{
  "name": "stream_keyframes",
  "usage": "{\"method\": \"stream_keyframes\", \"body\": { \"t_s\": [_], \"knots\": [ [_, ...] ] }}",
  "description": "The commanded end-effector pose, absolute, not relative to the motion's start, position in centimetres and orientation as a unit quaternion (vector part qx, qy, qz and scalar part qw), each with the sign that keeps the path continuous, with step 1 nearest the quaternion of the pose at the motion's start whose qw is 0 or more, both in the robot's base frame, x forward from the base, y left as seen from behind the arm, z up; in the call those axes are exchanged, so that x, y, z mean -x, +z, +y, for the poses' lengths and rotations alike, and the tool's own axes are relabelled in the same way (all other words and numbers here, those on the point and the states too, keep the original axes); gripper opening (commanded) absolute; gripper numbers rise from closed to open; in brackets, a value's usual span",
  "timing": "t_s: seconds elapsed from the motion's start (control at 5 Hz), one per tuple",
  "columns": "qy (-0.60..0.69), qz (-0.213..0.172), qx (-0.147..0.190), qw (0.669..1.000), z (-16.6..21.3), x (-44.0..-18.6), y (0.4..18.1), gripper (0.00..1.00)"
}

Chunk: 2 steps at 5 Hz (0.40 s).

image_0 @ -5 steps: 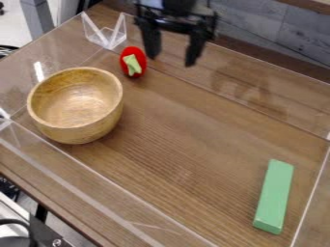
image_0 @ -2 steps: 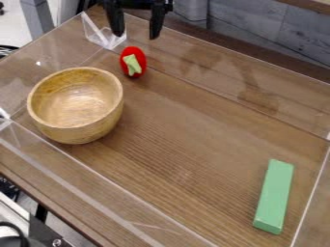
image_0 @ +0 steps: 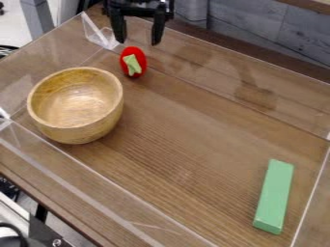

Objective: Move the red fruit to the right

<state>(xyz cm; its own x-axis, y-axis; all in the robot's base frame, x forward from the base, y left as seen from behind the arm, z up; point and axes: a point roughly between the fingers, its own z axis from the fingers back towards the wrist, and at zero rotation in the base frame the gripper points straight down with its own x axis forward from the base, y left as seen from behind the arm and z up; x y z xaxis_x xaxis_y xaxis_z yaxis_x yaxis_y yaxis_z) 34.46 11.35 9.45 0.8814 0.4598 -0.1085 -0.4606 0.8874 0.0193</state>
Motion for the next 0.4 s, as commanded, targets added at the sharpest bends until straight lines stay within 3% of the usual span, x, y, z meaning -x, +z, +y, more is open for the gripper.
{"method": "stream_keyframes", "body": {
  "t_s": [0.0, 0.2],
  "knots": [
    [0.264, 0.027, -0.003, 0.964, 12.1, -35.4, 9.8, 1.0],
    [0.297, 0.03, 0.003, 0.954, 12.6, -35.6, 8.5, 1.0]
  ]
}}
